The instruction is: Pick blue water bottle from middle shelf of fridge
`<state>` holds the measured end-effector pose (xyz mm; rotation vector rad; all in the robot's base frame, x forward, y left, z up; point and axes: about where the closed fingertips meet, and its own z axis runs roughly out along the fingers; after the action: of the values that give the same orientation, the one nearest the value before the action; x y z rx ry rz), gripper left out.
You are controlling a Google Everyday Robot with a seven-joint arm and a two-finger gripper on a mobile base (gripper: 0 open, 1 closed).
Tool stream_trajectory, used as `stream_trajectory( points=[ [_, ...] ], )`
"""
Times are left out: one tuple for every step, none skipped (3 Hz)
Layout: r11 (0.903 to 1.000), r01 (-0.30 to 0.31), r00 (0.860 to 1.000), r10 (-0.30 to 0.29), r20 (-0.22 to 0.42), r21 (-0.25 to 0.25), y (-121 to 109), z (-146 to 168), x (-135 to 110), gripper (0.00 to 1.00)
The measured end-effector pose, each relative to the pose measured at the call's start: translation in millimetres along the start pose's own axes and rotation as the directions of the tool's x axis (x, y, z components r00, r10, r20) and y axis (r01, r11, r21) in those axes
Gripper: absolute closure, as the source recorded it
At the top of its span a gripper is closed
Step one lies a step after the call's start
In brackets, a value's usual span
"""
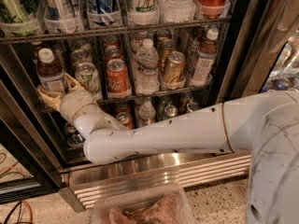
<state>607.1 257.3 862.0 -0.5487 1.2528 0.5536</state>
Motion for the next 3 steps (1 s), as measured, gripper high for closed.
stream_trajectory(
  points=[
    [0.9999,-0.003,1.0,0.003,0.009,-0.01,-0.4,-0.5,-4.2,1.0],
    [0.9999,-0.004,1.0,0.004,0.018,-0.015,-1.5,-1.0,-9.2,1.0],
    [0.9999,-0.004,1.0,0.004,0.018,-0.015,-1.3,-1.6,-6.8,1.0]
  ],
)
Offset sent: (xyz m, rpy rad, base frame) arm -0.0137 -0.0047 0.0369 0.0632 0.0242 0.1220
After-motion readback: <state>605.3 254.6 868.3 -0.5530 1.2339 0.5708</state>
